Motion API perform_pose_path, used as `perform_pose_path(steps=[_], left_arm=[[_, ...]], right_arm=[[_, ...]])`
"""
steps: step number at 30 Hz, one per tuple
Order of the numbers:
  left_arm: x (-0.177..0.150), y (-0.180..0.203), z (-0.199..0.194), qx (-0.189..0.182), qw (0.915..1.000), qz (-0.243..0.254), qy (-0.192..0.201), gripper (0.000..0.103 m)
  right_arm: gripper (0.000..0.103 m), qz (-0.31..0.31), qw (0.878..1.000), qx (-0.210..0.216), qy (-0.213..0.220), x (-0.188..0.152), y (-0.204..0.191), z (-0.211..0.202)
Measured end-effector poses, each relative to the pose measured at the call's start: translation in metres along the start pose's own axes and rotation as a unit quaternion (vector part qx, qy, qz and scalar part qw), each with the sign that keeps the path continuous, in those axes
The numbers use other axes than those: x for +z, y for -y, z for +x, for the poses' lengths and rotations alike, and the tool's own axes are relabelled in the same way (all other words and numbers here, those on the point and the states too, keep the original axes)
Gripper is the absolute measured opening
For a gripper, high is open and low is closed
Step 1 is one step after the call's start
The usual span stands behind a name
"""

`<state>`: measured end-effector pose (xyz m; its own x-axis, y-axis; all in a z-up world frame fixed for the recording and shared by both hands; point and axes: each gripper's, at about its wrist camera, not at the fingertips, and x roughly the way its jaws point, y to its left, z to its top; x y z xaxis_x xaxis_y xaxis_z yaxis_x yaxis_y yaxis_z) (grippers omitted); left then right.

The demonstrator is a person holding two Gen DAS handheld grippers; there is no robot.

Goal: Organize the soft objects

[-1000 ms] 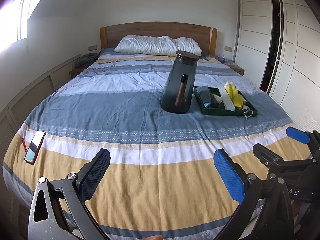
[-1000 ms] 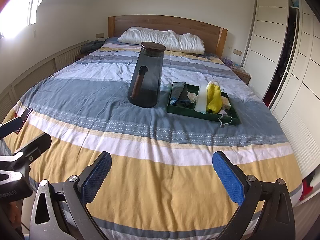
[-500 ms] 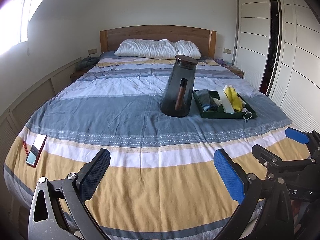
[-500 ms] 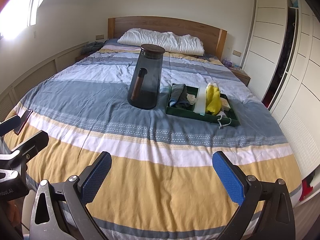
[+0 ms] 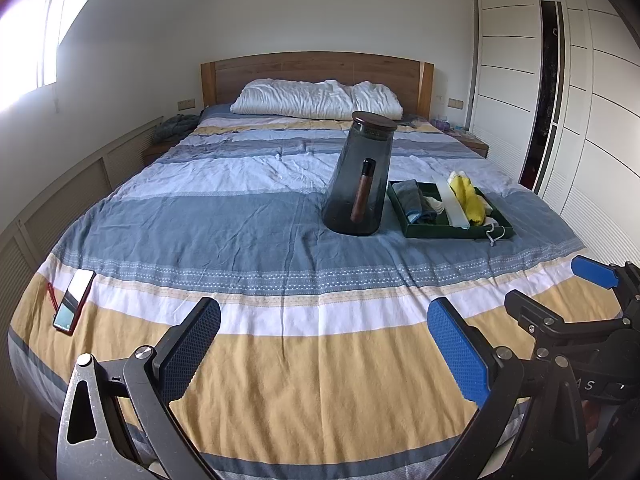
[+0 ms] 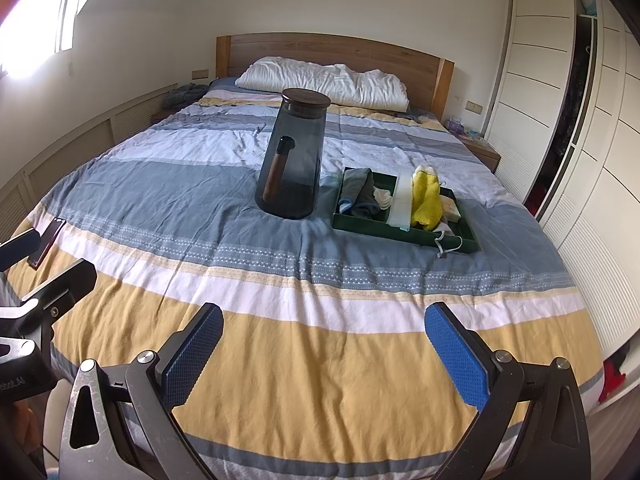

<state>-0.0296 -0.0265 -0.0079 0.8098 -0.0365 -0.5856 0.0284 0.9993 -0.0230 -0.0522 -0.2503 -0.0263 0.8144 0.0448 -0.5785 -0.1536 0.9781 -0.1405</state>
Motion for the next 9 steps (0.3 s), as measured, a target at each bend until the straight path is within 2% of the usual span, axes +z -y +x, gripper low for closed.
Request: perform_pose_path(steps=[9], left_arm=[[0.0, -0.0007, 0.0006, -0.001, 1.0, 0.0, -0.001, 0.101]], right_arm=[[0.103, 0.0, 1.0, 0.001, 0.0, -0.0002, 0.0002, 0.0]])
